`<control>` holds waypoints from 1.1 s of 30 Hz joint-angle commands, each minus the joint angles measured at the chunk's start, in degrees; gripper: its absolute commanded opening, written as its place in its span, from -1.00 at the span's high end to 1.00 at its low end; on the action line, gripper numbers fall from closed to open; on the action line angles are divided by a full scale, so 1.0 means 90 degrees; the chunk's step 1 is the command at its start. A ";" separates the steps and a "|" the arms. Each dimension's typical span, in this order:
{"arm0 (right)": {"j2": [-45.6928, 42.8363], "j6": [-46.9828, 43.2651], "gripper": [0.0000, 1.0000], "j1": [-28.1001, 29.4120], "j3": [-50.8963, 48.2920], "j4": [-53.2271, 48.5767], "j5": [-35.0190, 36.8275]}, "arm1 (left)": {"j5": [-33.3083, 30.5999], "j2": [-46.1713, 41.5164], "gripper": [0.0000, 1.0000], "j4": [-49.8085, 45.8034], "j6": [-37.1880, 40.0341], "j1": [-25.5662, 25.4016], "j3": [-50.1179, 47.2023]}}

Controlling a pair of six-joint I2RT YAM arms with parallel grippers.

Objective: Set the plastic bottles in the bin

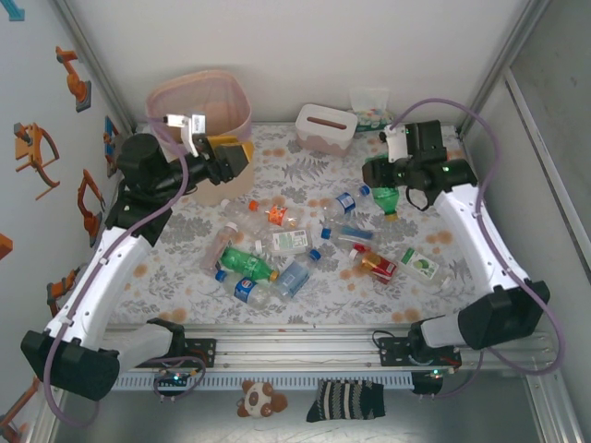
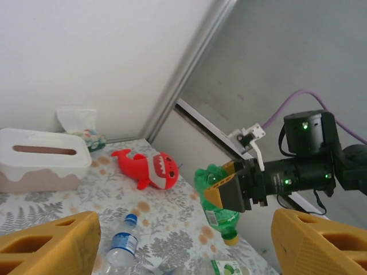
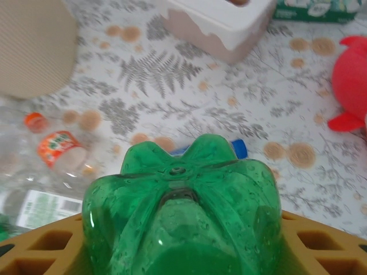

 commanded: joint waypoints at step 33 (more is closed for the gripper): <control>-0.1785 0.1852 0.06 0.0812 -0.0443 0.3532 -0.3299 | 0.1788 0.0702 -0.52 0.1037 0.1414 -0.1676 0.0436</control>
